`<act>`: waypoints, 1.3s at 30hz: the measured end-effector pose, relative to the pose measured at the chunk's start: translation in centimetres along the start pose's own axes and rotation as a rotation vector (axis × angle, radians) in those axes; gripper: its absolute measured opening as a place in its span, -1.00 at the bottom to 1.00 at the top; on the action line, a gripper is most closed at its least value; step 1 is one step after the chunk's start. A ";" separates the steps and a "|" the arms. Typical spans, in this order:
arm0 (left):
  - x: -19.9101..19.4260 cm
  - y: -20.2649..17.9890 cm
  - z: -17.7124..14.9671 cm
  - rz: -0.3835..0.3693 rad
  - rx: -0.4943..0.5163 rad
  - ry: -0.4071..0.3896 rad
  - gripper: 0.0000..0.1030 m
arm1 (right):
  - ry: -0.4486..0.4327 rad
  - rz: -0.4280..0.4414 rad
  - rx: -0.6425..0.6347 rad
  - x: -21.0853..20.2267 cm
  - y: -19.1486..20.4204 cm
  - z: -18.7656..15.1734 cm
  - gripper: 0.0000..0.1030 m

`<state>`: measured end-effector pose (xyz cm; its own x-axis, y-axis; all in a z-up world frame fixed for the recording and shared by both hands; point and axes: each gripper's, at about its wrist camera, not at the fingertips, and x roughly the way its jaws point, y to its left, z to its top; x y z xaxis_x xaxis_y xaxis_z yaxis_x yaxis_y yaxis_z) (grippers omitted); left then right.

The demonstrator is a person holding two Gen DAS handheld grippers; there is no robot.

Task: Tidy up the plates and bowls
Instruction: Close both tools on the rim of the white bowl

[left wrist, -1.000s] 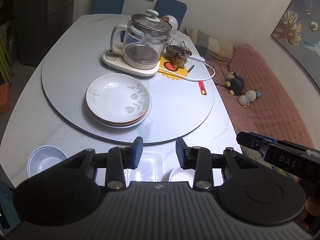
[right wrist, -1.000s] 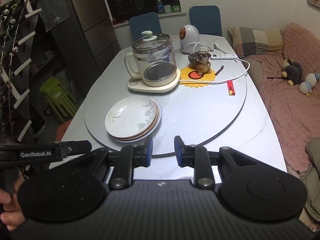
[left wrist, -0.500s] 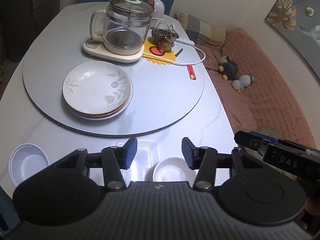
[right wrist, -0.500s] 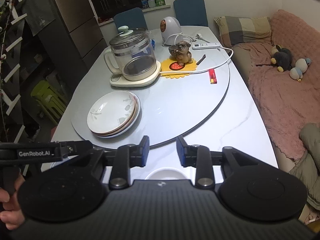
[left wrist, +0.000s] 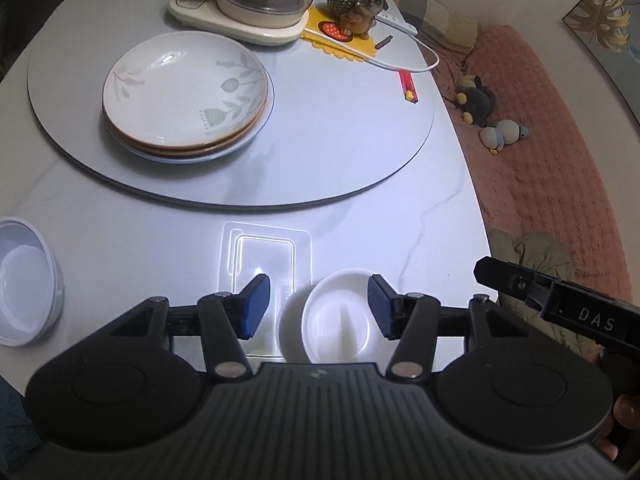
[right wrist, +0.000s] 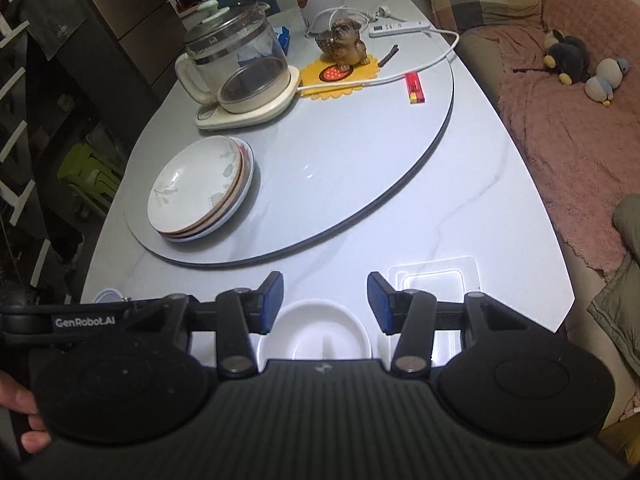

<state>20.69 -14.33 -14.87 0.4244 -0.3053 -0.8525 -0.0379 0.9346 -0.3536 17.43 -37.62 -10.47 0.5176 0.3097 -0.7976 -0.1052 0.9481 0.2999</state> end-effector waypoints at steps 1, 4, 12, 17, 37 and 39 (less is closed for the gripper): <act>0.6 0.0 -0.3 0.003 -0.004 0.006 0.16 | 0.011 0.002 -0.002 0.4 -0.3 -0.1 -0.05; 2.2 0.3 -1.0 0.005 -0.019 0.033 0.16 | 0.056 0.002 -0.018 2.0 -0.8 -0.5 -0.05; 6.0 0.9 -2.1 -0.002 -0.029 0.089 0.14 | 0.128 0.021 -0.056 5.4 -1.5 -2.2 -0.07; 7.7 1.2 -2.2 -0.016 -0.031 0.072 0.12 | 0.155 0.025 -0.020 7.4 -2.3 -2.7 -0.07; 11.0 1.3 -3.2 -0.023 0.017 0.123 -0.70 | 0.244 0.070 0.043 11.5 -3.8 -4.1 -0.71; 10.2 1.2 -3.1 -0.026 0.004 0.121 -0.70 | 0.247 0.076 0.051 10.9 -3.7 -4.1 -0.71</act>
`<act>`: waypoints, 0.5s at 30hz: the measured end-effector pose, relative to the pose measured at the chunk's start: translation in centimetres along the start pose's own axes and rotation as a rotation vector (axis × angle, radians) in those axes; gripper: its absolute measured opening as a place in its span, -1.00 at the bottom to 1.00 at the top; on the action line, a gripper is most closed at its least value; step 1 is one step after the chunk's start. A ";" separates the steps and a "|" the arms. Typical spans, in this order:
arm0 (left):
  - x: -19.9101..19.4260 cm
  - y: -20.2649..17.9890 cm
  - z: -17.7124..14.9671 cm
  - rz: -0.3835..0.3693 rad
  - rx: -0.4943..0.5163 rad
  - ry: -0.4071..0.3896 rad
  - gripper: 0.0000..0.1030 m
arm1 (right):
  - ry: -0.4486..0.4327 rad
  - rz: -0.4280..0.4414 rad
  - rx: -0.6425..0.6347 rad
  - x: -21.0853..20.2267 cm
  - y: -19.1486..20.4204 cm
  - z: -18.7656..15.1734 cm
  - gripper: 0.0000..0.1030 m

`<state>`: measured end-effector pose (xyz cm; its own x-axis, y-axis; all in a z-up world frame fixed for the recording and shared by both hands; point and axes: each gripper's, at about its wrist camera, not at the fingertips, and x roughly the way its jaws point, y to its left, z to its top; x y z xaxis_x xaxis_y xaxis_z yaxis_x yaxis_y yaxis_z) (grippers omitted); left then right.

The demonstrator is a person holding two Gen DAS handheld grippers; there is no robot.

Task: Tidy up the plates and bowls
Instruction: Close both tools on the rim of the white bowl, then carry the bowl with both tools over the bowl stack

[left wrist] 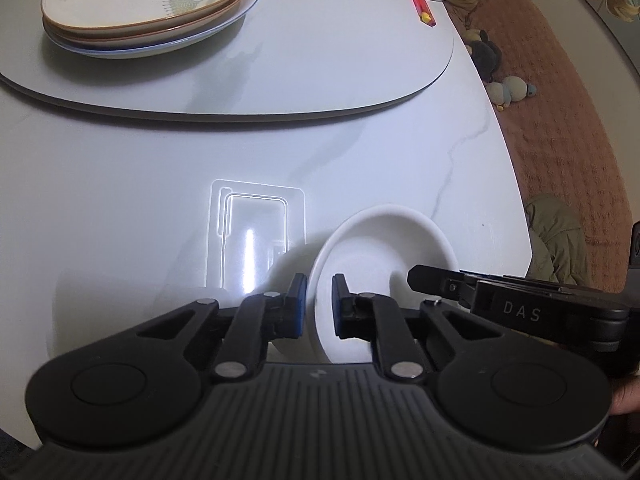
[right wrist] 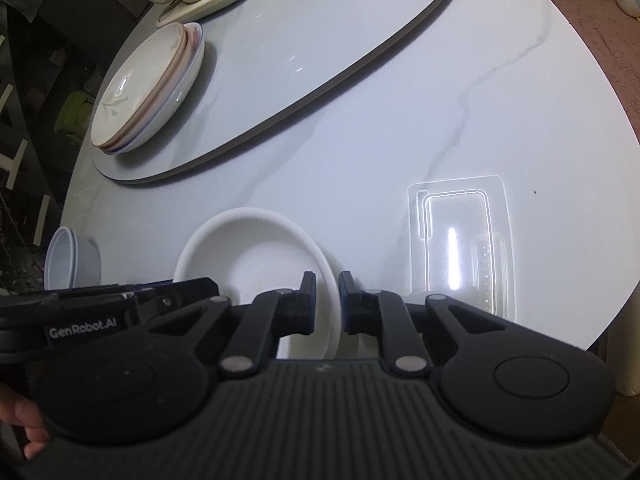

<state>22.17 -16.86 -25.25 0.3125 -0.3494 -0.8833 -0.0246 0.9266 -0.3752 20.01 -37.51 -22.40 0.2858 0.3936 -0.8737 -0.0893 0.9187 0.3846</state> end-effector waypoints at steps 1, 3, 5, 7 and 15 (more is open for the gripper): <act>-0.4 -0.1 0.0 0.000 -0.002 -0.003 -0.70 | 0.001 0.004 0.002 -0.4 0.1 0.0 -0.71; -1.6 -0.4 0.0 -0.003 -0.007 -0.009 -0.70 | 0.004 0.015 0.006 -1.2 0.5 0.0 -0.71; -2.9 -0.7 0.0 -0.010 -0.015 -0.011 -0.70 | 0.007 0.024 0.010 -2.3 0.9 0.2 -0.71; -4.3 -1.0 0.0 -0.016 -0.017 -0.015 -0.70 | 0.002 0.027 0.006 -3.5 1.4 0.3 -0.71; -9.5 -1.4 -0.4 -0.027 -0.028 -0.048 -0.70 | -0.014 0.047 0.005 -7.5 4.1 0.5 -0.71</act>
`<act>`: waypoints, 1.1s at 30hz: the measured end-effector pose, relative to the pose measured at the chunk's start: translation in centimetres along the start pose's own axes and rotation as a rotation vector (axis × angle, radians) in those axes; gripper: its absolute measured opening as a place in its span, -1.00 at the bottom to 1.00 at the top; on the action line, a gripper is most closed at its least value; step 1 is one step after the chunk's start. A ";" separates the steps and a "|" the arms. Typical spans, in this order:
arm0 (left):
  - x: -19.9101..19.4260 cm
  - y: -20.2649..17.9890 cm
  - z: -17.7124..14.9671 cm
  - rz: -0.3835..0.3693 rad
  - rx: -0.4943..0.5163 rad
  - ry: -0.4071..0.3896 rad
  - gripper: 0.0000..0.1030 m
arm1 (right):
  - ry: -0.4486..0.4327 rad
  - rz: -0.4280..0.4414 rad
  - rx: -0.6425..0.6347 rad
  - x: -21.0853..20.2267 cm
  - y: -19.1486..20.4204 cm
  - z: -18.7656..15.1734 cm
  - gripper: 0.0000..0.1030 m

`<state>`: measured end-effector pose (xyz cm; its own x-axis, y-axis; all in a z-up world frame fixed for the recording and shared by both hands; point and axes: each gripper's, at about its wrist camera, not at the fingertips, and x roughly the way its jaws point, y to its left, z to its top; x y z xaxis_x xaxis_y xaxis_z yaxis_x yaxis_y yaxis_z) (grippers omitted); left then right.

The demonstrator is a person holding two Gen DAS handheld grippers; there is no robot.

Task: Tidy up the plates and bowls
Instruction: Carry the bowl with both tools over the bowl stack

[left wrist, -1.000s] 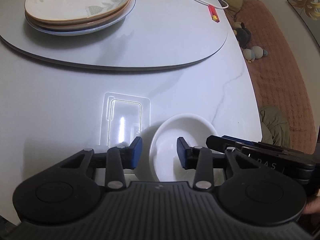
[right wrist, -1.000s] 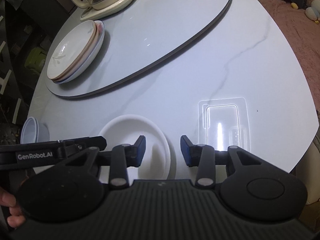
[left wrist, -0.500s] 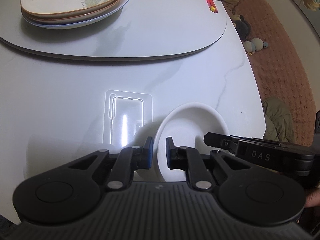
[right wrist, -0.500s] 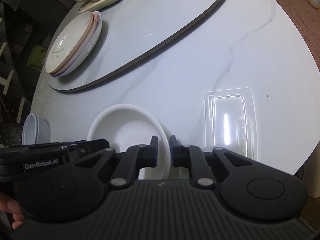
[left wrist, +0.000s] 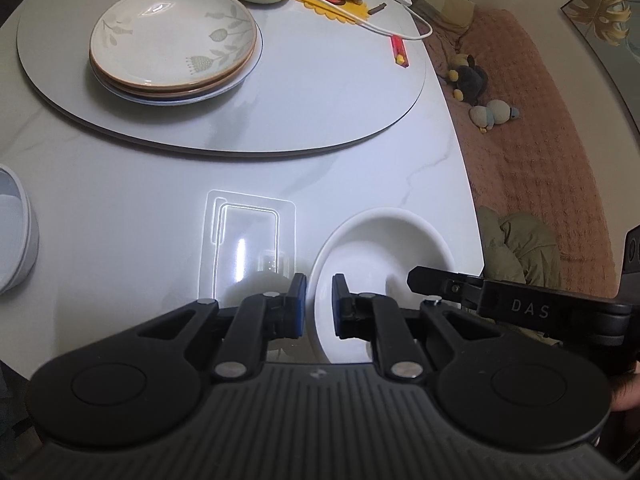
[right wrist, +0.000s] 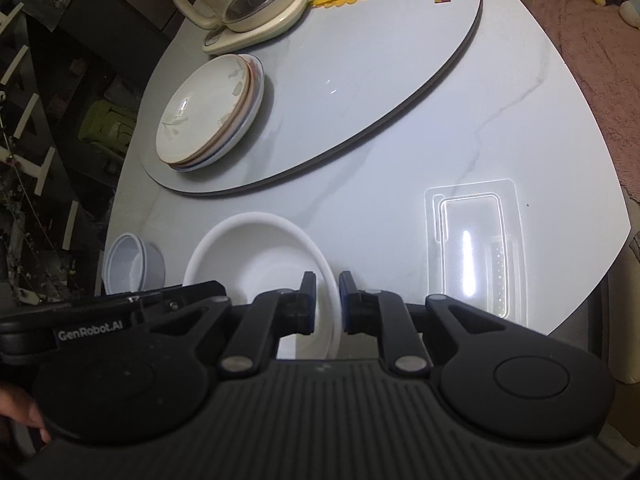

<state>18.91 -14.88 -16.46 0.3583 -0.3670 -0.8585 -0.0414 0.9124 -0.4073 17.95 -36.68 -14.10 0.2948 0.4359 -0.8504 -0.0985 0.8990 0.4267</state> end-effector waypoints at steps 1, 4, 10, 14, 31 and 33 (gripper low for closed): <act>-0.6 0.0 0.1 -0.002 0.001 -0.004 -0.70 | -0.002 0.003 0.001 -0.3 0.3 0.0 -0.71; -2.5 0.2 0.1 -0.023 0.004 -0.017 -0.70 | -0.014 0.006 -0.007 -1.5 1.5 0.0 -0.71; -5.8 0.9 0.3 -0.057 0.006 -0.040 -0.70 | -0.026 0.032 0.015 -3.3 3.1 0.0 -0.71; -7.2 1.9 0.7 -0.046 0.005 -0.055 -0.70 | -0.035 0.038 -0.023 -3.5 5.2 0.3 -0.69; -13.1 11.2 2.2 -0.016 -0.109 -0.174 -0.70 | -0.031 0.073 -0.151 0.2 14.8 1.8 -0.69; -13.8 12.2 2.2 -0.016 -0.121 -0.184 -0.70 | -0.031 0.075 -0.163 0.6 16.0 1.8 -0.69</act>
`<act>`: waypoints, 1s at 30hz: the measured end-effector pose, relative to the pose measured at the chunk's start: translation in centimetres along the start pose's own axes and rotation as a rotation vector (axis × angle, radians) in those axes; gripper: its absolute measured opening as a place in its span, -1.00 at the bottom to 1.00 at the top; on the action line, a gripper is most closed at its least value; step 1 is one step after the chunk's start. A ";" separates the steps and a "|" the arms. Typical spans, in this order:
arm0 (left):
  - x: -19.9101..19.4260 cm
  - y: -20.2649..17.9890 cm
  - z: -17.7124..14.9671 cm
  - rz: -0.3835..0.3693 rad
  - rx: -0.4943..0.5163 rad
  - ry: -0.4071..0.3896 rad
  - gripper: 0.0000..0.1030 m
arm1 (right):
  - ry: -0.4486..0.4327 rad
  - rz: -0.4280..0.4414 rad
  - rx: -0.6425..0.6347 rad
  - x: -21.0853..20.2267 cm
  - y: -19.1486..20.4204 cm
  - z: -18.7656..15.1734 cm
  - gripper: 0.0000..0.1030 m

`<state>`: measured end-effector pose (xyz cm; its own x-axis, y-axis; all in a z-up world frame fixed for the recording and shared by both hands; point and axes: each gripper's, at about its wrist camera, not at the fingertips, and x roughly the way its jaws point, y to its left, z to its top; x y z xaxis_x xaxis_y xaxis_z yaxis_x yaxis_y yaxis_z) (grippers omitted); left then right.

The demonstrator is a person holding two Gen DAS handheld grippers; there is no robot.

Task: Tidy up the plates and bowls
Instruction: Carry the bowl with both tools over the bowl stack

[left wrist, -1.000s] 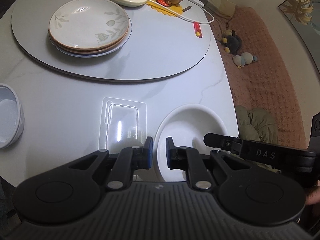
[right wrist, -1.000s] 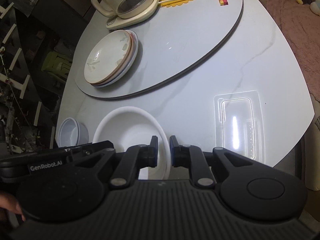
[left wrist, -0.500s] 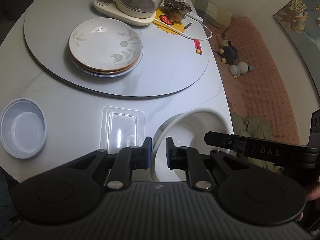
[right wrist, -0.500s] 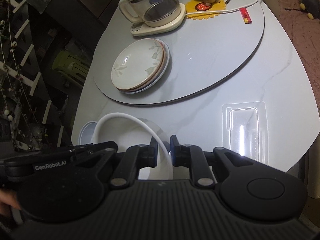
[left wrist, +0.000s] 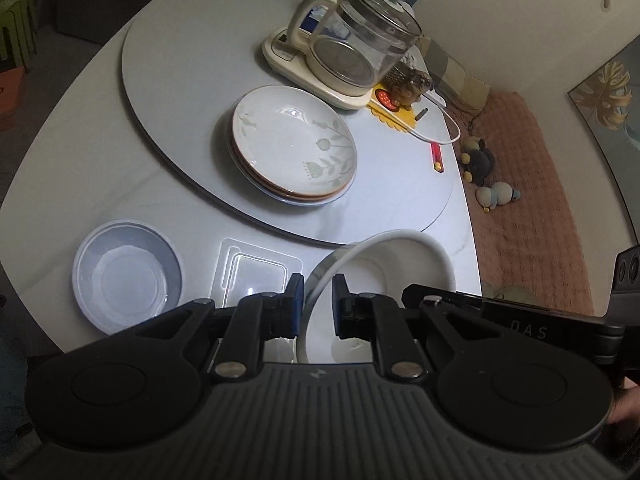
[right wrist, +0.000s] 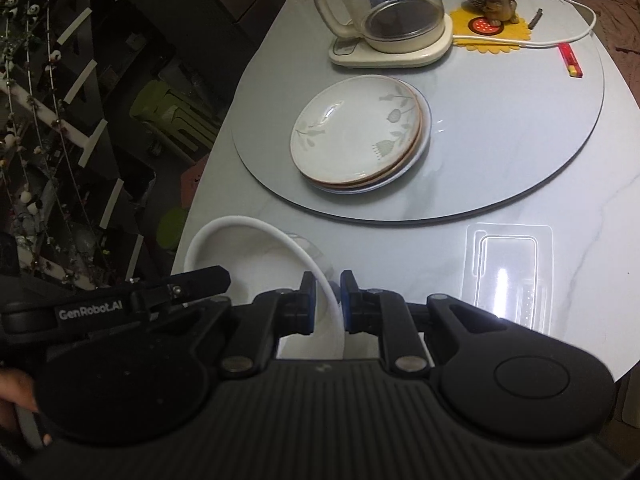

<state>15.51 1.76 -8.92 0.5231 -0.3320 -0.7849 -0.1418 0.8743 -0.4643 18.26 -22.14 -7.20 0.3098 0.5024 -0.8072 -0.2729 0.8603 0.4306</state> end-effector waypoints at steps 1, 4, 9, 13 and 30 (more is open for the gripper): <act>-0.4 0.4 0.1 0.001 -0.001 -0.005 -0.70 | 0.002 0.001 -0.002 0.2 0.4 0.1 -0.69; -1.5 1.6 0.2 0.002 -0.005 -0.020 -0.70 | 0.003 0.004 -0.017 0.8 1.9 0.2 -0.69; -2.9 3.5 0.4 0.007 -0.025 -0.040 -0.70 | -0.001 0.004 -0.034 1.6 4.0 0.2 -0.69; -3.8 4.9 0.3 0.011 -0.042 -0.052 -0.70 | -0.002 0.003 -0.040 2.2 5.3 0.1 -0.69; -4.3 12.2 0.0 0.062 -0.169 -0.035 -0.70 | 0.055 -0.004 -0.080 7.7 10.4 0.1 -0.67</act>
<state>11.58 13.89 -11.25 0.5374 -0.2645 -0.8008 -0.3121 0.8198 -0.4802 17.88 -9.32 -8.90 0.2613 0.4918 -0.8306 -0.3448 0.8512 0.3956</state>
